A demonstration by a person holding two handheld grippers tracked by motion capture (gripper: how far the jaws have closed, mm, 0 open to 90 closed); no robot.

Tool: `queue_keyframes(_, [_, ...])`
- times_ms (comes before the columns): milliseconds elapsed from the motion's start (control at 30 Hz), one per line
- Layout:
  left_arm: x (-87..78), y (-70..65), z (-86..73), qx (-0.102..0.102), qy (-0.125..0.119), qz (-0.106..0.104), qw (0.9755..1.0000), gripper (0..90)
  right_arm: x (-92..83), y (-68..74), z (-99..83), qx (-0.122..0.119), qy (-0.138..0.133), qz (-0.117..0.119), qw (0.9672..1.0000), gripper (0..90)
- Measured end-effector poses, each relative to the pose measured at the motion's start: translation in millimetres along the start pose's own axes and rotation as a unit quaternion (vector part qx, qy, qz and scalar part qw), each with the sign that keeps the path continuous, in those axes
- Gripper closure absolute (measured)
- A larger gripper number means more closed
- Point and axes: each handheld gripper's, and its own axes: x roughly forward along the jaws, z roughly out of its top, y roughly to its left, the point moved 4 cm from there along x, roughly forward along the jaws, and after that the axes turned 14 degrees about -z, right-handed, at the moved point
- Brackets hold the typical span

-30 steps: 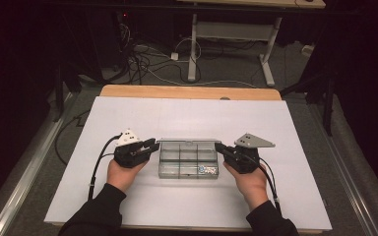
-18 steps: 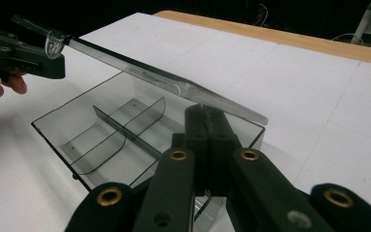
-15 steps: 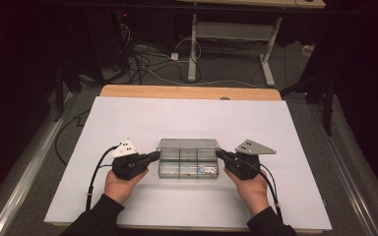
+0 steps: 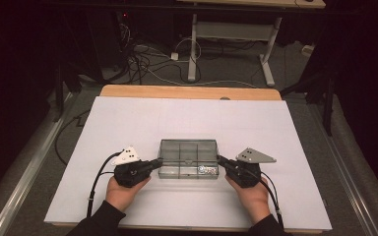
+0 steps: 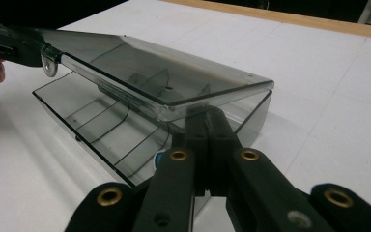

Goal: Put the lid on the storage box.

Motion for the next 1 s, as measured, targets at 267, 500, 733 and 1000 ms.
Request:
queue_keyframes(267, [-1.0,-1.4,-6.0,-0.005,0.006,-0.003,1.0,87.5,-7.3,-2.3,-6.6,-0.009,0.0,-0.009,0.9999,90.0])
queue_keyframes(500, [-0.8,-3.3,-10.4,-0.006,0.013,-0.005,0.9999,87.5,-19.7,-16.2,-18.5,-0.004,0.005,-0.029,0.9996,90.0])
queue_keyframes(733, [-0.6,-3.9,-12.5,-0.003,0.018,-0.005,0.9998,87.5,-31.4,-29.4,-29.7,0.004,0.011,-0.047,0.9988,87.5])
queue_keyframes(1000, [-3.1,-4.8,-17.8,-0.004,0.025,-0.006,0.9997,87.5,-41.8,-34.7,-41.0,0.009,0.016,-0.051,0.9985,70.3])
